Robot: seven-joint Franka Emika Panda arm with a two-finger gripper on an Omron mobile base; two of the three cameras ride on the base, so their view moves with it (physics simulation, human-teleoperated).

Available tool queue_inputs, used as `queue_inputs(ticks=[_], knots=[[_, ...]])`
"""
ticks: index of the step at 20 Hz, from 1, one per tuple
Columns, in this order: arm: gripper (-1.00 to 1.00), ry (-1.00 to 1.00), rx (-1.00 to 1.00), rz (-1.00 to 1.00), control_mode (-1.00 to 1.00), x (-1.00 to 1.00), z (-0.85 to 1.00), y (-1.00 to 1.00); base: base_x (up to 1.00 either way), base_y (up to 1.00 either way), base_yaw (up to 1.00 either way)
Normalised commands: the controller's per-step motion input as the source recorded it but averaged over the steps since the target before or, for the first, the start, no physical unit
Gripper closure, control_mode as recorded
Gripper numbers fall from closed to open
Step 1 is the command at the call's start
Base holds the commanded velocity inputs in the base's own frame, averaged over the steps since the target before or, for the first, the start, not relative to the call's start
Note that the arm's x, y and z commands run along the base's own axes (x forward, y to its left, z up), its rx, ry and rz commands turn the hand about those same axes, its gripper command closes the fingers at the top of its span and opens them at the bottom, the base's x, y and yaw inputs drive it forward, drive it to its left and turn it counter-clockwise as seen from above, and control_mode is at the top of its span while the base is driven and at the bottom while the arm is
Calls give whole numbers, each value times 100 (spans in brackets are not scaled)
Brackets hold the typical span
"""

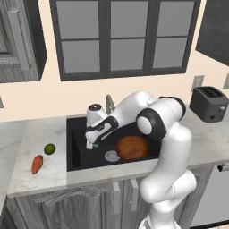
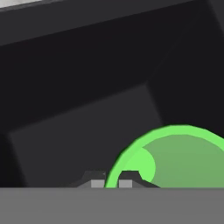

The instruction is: Remove the lime and sweet potato from the sink. Then move the bowl and cup from the counter to the sink for washing.

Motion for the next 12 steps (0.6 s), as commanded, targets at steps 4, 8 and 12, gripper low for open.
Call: queue_inputs(ticks=[4, 8, 12], knots=[[100, 0, 0, -1, -100, 11, -19, 0, 0, 0, 0], [100, 0, 0, -1, -100, 5, -18, 0, 0, 0, 0], [100, 0, 0, -2, -100, 2, -17, 0, 0, 0, 0]])
